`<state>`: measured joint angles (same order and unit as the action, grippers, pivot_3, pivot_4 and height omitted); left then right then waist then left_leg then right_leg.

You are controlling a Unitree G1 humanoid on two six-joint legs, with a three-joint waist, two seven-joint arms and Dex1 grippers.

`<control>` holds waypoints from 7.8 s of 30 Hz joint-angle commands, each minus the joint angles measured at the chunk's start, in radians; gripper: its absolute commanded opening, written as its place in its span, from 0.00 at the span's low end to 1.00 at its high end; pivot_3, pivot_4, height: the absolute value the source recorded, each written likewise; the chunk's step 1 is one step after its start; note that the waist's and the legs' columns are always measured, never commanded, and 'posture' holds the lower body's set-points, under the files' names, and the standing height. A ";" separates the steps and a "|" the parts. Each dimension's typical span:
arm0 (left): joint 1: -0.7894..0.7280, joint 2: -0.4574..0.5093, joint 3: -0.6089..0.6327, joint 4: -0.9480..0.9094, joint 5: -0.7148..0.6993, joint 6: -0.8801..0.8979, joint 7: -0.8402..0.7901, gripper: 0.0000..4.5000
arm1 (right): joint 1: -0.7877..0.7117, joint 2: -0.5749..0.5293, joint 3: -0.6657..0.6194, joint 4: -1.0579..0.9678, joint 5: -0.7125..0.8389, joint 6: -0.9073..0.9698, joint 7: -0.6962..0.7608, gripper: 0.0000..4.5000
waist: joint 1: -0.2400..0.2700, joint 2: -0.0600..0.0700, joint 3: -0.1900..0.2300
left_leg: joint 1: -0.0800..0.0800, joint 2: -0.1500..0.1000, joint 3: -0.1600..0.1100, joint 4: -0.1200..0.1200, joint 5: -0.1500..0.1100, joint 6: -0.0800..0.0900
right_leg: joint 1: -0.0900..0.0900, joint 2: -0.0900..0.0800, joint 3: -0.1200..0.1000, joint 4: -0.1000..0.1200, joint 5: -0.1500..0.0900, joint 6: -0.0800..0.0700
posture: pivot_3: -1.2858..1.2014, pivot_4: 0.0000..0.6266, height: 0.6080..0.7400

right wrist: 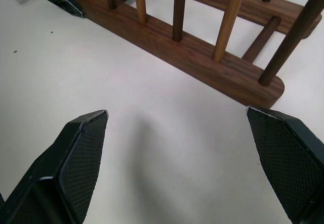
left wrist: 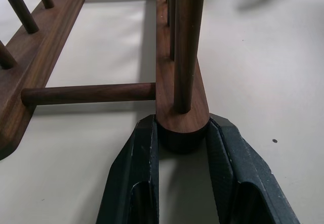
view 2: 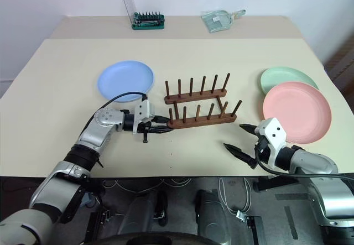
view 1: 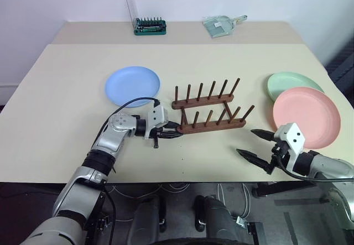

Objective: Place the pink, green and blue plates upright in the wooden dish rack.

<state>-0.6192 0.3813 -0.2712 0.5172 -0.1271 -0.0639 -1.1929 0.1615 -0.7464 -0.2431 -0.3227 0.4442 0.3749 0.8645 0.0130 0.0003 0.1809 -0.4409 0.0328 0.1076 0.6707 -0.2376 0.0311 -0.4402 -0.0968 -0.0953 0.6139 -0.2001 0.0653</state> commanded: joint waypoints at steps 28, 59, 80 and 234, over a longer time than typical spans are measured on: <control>0.320 -0.016 -0.020 -0.501 0.092 0.276 0.394 0.04 | -0.298 0.109 0.244 0.298 -0.307 -0.181 -0.135 0.00 | -0.002 0.001 -0.002 | 0.001 0.000 0.000 0.001 0.000 0.000 | 0.001 0.000 0.000 0.001 0.000 0.000 | 0.52 0.24 1.00; 0.164 -0.072 0.005 -0.207 0.165 0.138 0.596 0.04 | -0.525 0.208 0.296 0.481 -0.384 -0.293 -0.162 0.00 | -0.003 0.001 -0.002 | 0.001 0.001 -0.001 0.008 -0.001 0.000 | 0.001 0.000 0.000 0.006 0.002 -0.003 | 0.52 0.24 1.00; 0.345 0.030 0.024 -0.665 -0.163 0.221 0.220 0.03 | -0.081 -0.015 -0.089 0.055 -0.313 0.093 -0.292 0.99 | 0.000 0.002 -0.001 | -0.004 0.001 0.000 0.005 -0.005 0.000 | -0.002 -0.001 0.000 -0.001 -0.001 0.001 | 0.52 0.24 1.00; 0.365 -0.007 0.100 -0.802 -0.255 0.329 0.338 0.03 | -0.885 -0.088 -0.067 0.164 0.255 -0.059 -0.169 0.01 | -0.023 0.010 0.005 | -0.004 0.001 0.001 0.007 -0.004 0.005 | -0.002 0.000 0.001 0.001 0.002 -0.001 | 0.52 0.24 1.00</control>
<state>-0.2446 0.3788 -0.1758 -0.2469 -0.3671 0.2620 -0.8612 -0.7087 -0.8309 -0.2730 -0.0478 0.5529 0.2242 0.6595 -0.0103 0.0105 0.1857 -0.4446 0.0337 0.1084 0.6773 -0.2416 0.0361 -0.4424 -0.0971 -0.0944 0.6146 -0.1981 0.0645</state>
